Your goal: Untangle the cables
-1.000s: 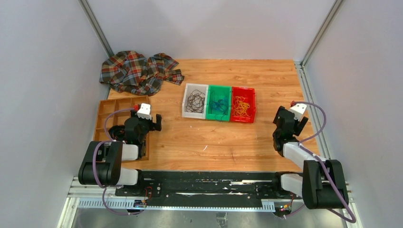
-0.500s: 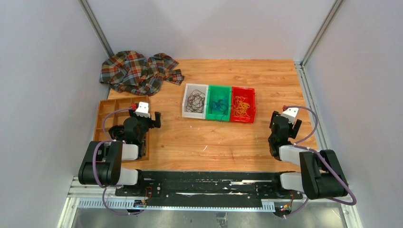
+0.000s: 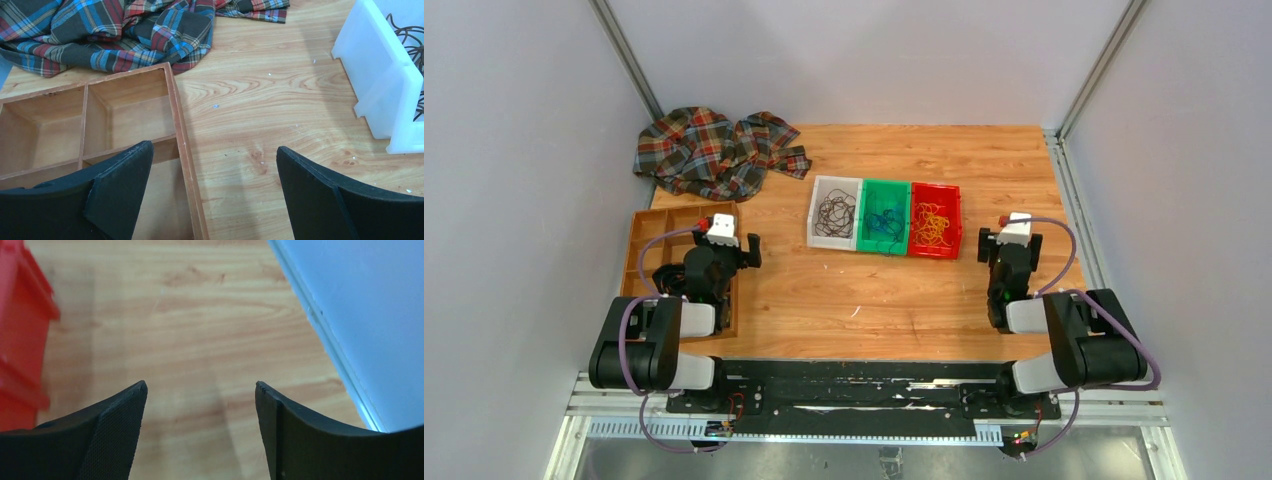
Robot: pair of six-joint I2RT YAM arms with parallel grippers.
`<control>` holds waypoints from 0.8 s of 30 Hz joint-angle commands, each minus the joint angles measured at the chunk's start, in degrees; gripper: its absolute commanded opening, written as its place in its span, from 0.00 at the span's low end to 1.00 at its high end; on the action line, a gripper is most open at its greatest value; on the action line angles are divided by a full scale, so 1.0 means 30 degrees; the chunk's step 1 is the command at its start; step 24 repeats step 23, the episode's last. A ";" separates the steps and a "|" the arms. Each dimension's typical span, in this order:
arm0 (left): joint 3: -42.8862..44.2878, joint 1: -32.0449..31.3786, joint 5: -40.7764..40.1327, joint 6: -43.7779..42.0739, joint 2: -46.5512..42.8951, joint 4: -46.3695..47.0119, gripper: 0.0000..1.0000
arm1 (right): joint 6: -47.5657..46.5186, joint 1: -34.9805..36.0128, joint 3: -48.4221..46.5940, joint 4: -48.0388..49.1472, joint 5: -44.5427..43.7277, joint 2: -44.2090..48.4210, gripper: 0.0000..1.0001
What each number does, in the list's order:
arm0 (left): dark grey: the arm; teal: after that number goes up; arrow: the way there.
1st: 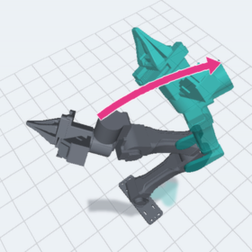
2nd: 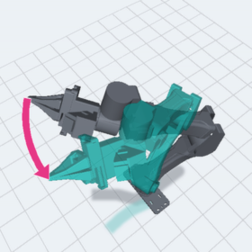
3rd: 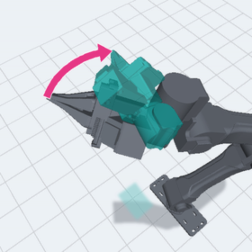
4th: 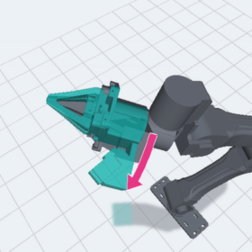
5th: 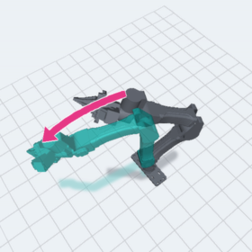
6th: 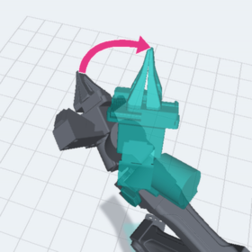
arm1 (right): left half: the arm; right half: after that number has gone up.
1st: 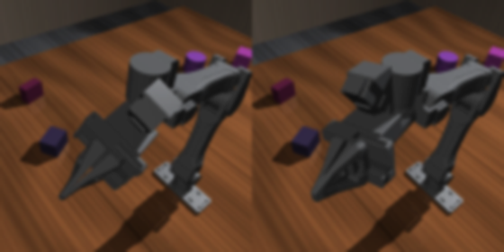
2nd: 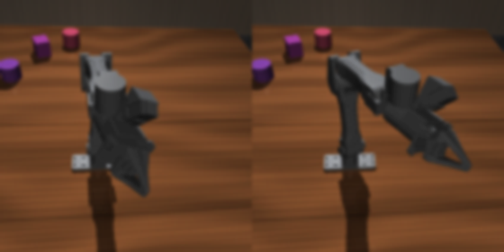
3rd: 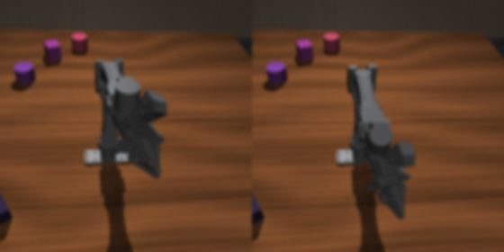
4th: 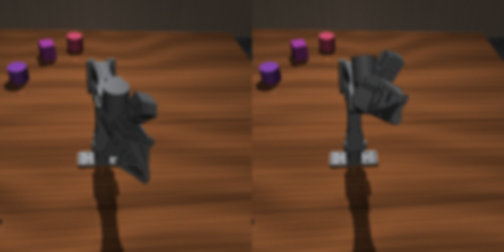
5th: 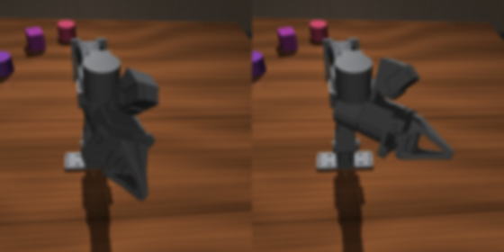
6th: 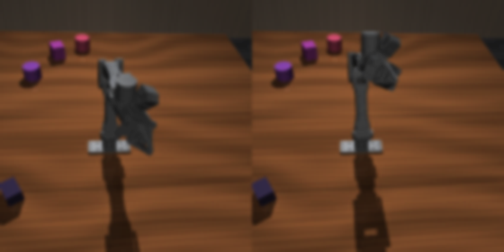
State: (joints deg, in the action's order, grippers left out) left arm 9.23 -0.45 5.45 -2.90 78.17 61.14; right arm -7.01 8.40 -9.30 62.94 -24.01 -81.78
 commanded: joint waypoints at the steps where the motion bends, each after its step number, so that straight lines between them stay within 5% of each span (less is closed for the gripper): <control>1: 0.0491 0.0116 -0.0498 0.0127 0.0011 0.0407 0.98 | 0.0879 -0.1175 -0.1088 -0.1264 0.1547 0.0463 0.79; 24: 0.0491 0.0116 -0.0529 0.0116 0.0046 0.0419 0.98 | 0.0728 -0.1190 -0.0809 -0.0267 0.1585 0.0114 0.79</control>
